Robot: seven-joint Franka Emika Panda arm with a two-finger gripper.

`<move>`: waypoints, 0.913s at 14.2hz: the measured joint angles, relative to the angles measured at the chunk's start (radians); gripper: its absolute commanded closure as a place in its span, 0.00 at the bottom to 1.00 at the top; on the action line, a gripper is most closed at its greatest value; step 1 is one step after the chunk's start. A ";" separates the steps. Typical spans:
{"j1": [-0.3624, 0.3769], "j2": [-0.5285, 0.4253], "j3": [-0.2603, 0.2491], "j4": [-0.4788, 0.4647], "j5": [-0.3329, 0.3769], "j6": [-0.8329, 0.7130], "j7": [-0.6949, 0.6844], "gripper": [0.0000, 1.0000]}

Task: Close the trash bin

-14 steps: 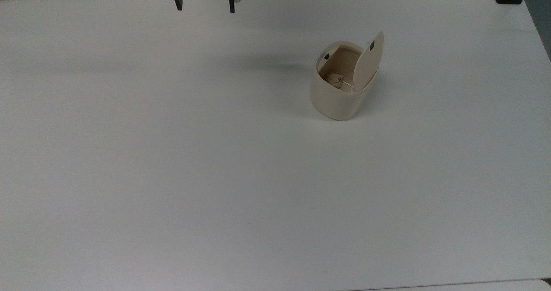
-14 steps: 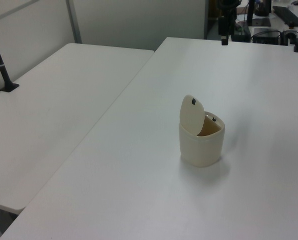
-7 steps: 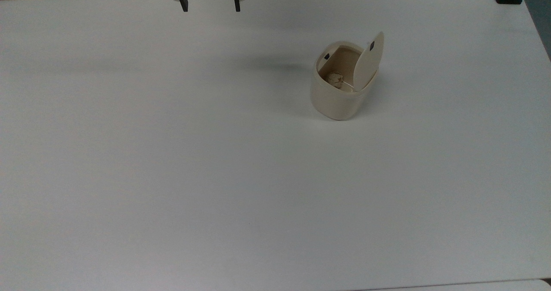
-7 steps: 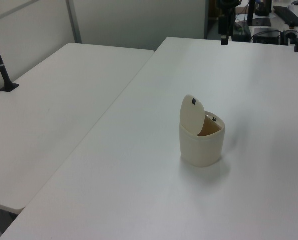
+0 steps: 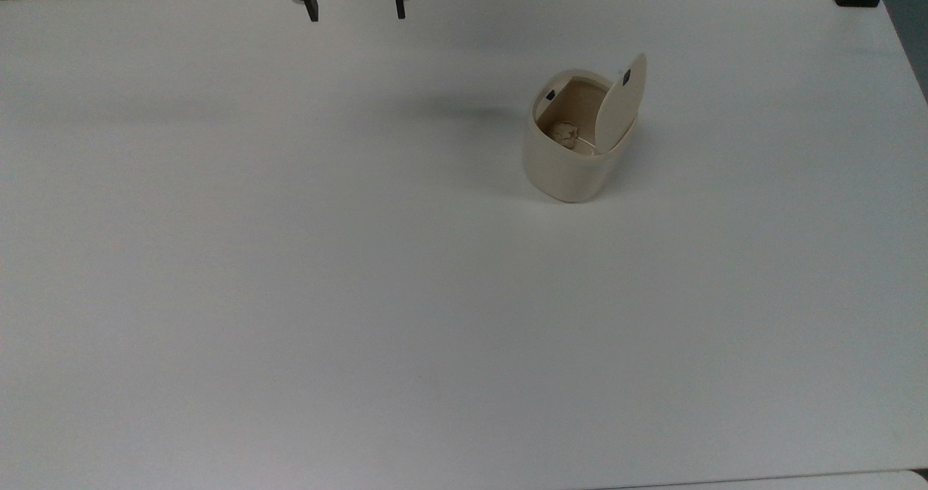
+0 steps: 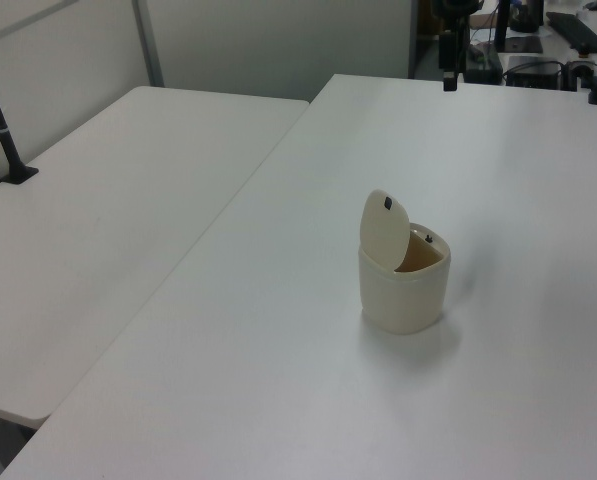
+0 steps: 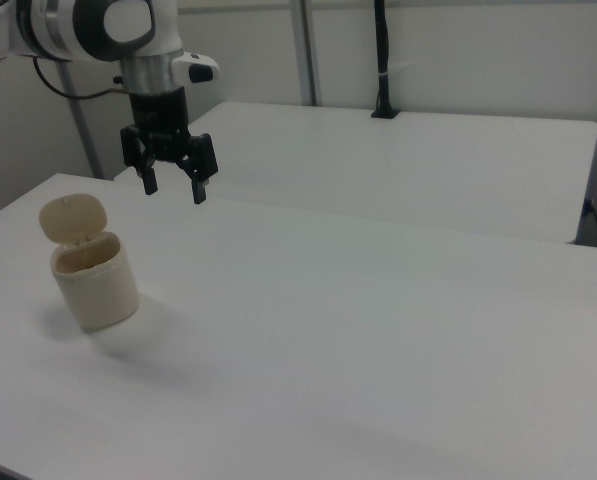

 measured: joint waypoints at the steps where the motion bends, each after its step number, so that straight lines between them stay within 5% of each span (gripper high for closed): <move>1: 0.001 0.001 0.000 0.000 0.000 0.000 -0.002 0.07; 3: 0.005 0.006 0.006 0.000 0.000 0.002 -0.026 0.23; 8: 0.077 0.007 0.019 0.000 0.000 0.006 -0.296 0.20; 10: 0.133 0.007 0.023 -0.001 0.000 0.004 -0.380 0.40; 11: 0.156 0.007 0.027 -0.002 0.000 0.004 -0.393 0.59; 13: 0.200 0.008 0.043 -0.003 0.000 0.004 -0.405 0.74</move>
